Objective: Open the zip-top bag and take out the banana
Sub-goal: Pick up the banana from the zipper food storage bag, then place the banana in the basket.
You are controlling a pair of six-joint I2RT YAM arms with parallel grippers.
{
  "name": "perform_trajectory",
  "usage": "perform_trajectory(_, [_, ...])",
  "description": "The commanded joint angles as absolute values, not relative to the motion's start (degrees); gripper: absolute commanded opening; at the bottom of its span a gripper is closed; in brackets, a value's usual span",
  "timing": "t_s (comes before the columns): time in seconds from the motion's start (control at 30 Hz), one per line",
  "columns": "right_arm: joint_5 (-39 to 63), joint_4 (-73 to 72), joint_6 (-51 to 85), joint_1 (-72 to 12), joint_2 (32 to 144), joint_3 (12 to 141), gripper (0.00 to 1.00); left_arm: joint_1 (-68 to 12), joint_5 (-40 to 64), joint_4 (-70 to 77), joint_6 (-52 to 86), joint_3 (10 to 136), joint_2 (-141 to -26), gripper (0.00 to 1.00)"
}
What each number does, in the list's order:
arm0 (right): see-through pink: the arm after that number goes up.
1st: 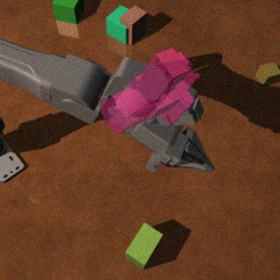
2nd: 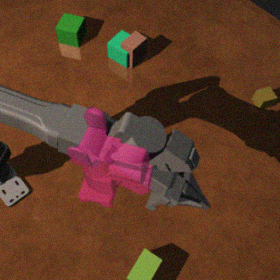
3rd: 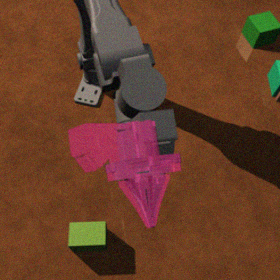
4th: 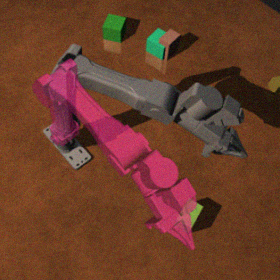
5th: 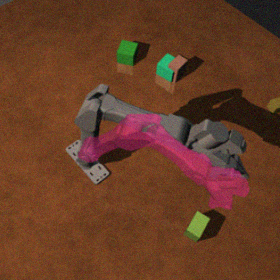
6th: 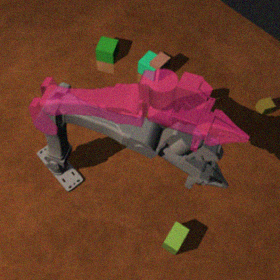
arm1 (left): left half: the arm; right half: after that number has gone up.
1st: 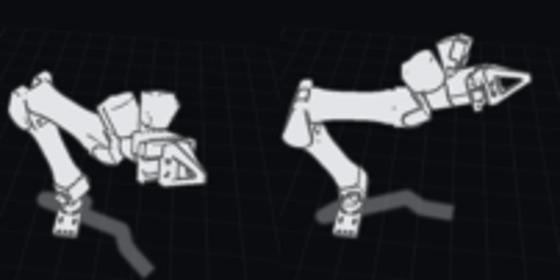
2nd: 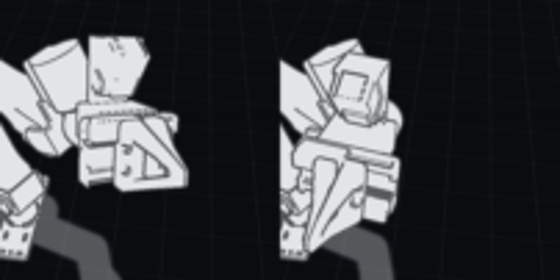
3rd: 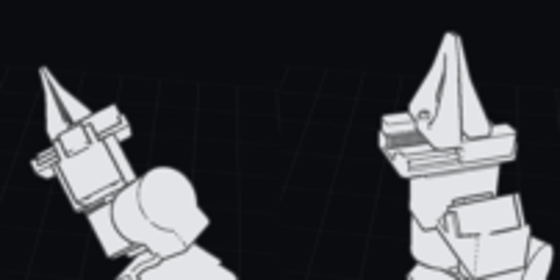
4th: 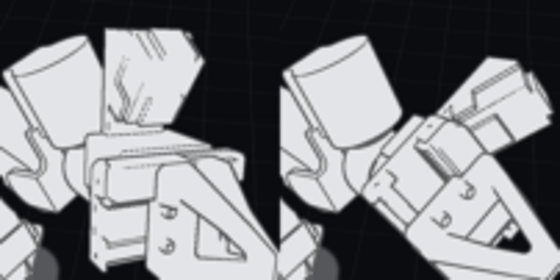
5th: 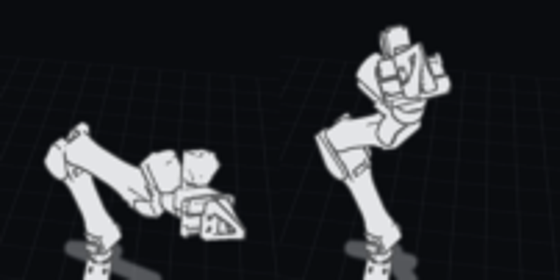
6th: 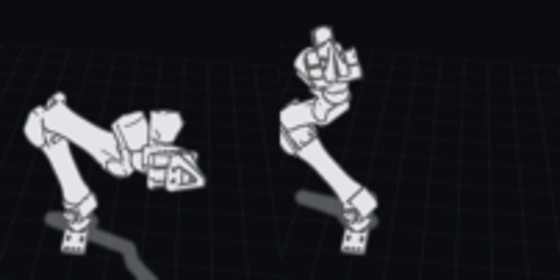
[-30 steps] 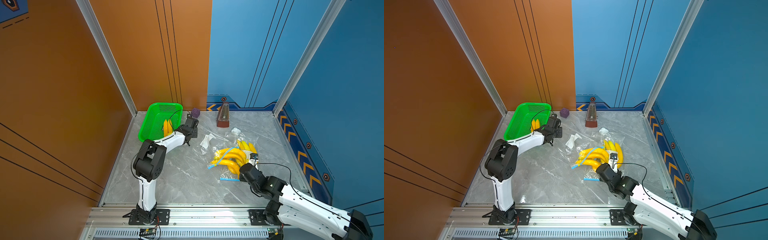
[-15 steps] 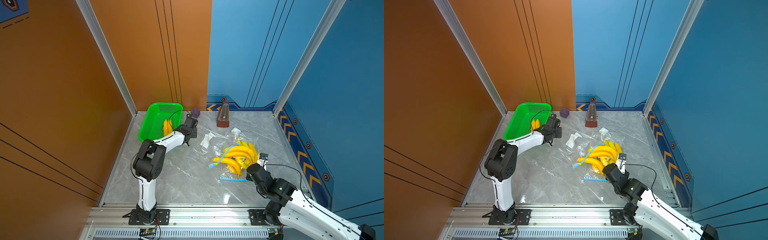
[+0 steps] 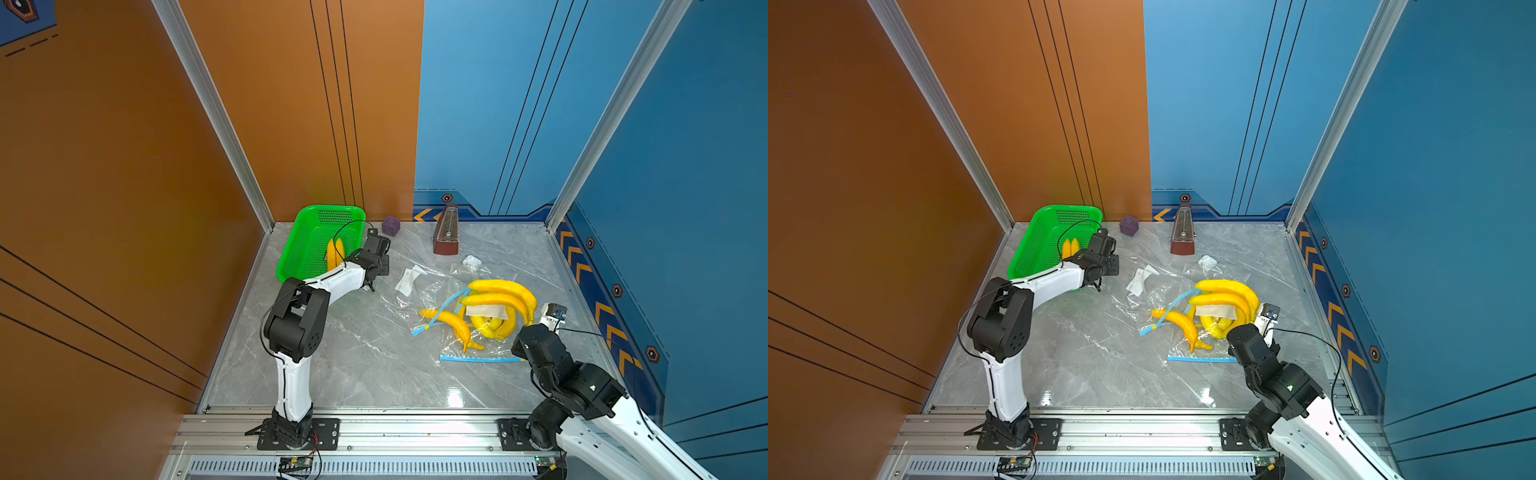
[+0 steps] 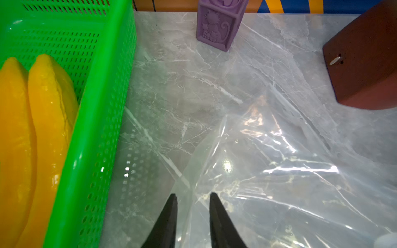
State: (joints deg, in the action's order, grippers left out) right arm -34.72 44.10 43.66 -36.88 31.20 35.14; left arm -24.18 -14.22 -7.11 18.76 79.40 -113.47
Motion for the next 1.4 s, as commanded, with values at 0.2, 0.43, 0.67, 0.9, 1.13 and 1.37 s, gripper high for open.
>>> perform_trajectory(0.2, [-32.5,39.0,38.8,-36.5,38.2,43.4,0.02,-28.3,-10.1,-8.1,17.2,76.9,-106.4,0.81])
perform_trajectory(0.43, [-27.7,30.0,38.3,-36.6,49.3,48.0,0.02,-29.3,-14.9,-10.0,18.3,71.5,-92.4,0.99])
perform_trajectory(0.67, [-25.2,22.5,40.1,-39.8,64.7,56.7,0.01,-26.8,-24.1,-13.1,21.2,60.5,-74.7,0.98])
perform_trajectory(0.9, [-25.6,20.3,39.8,-46.8,84.7,75.6,0.01,-25.6,-30.4,-14.4,21.5,48.8,-56.6,0.98])
perform_trajectory(1.13, [-24.9,21.0,42.5,-49.1,107.0,97.1,0.02,-25.1,-34.7,-16.7,21.9,43.1,-44.2,0.98])
perform_trajectory(1.37, [-26.4,28.5,44.6,-51.1,128.5,123.5,0.03,-24.6,-34.5,-18.1,22.1,40.8,-39.8,0.98])
